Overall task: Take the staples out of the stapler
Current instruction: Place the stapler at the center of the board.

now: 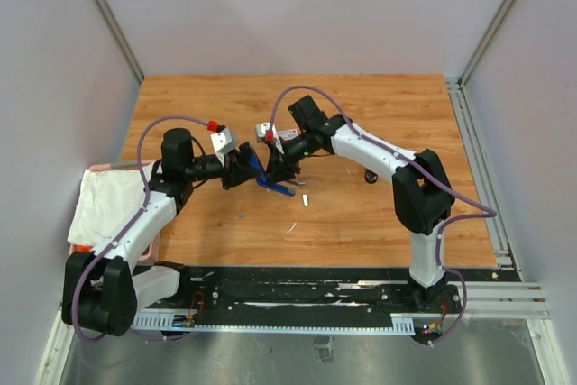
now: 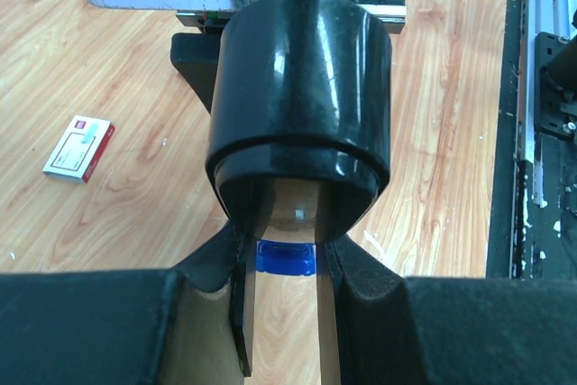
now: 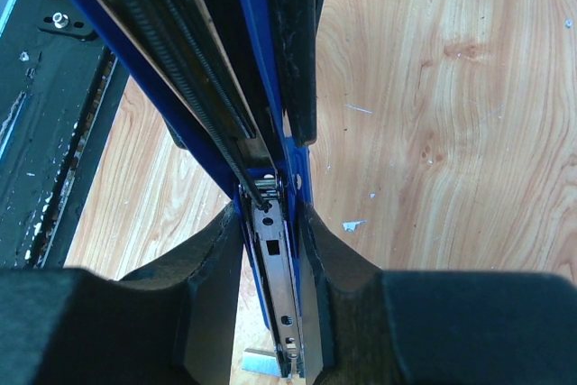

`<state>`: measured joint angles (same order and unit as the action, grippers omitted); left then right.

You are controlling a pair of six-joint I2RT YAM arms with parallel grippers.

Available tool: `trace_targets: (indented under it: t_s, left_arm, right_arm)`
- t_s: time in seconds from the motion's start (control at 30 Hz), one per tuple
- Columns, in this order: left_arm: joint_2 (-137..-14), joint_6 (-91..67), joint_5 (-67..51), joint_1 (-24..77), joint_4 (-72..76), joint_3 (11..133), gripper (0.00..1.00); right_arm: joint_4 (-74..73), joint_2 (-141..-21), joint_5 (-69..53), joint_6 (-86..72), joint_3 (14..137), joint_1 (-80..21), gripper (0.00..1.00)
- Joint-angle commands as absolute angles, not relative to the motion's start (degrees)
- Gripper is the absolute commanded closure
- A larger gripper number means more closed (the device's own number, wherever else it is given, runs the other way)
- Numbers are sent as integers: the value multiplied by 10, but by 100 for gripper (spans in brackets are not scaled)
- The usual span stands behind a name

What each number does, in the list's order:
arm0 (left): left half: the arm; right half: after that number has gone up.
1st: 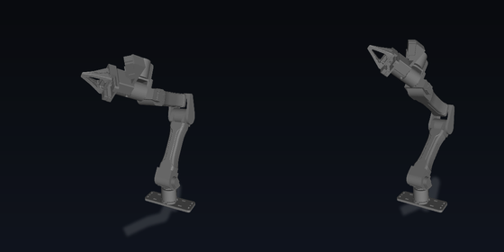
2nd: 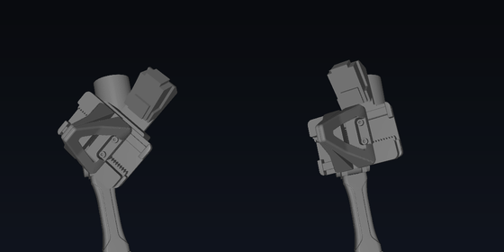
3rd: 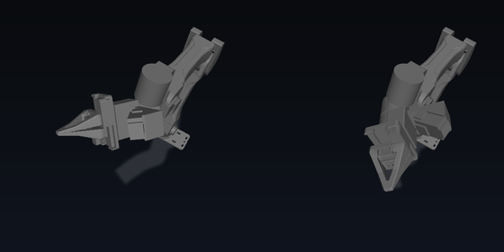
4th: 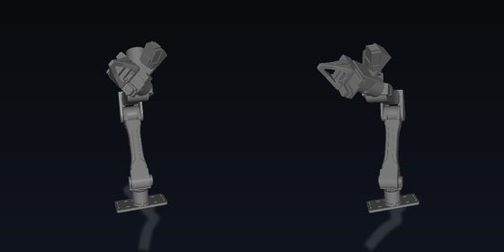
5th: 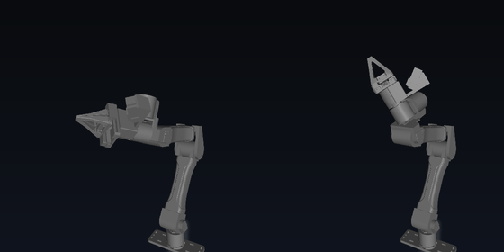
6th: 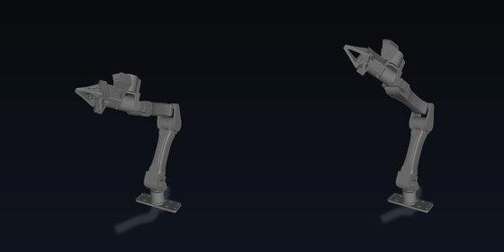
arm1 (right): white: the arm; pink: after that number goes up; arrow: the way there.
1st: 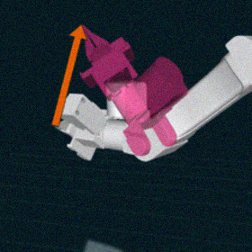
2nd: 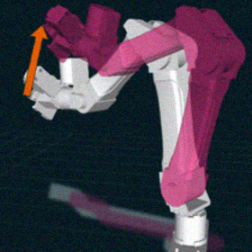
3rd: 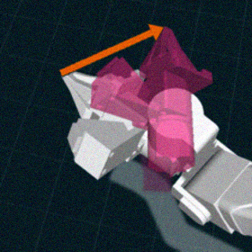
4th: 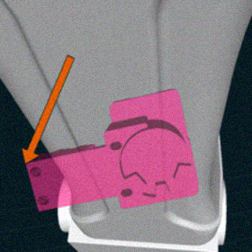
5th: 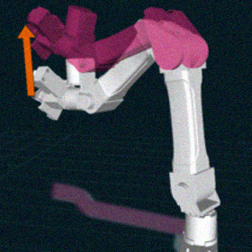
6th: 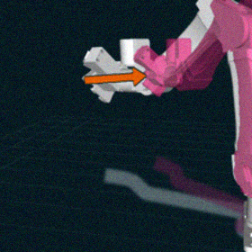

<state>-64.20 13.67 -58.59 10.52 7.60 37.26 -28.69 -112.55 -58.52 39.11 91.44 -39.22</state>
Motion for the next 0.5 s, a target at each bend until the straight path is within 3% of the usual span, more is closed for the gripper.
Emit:
trace_targets:
  t_s: [0.0,0.47]
  left_arm:
    - [-630,151,-577,98,94,383,94]
    - [-632,47,-543,41,222,350,55]
  right_arm:
    - [-307,-1118,-590,372,945,-388,99]
    - [-349,-1132,-496,282,1018,-385,100]
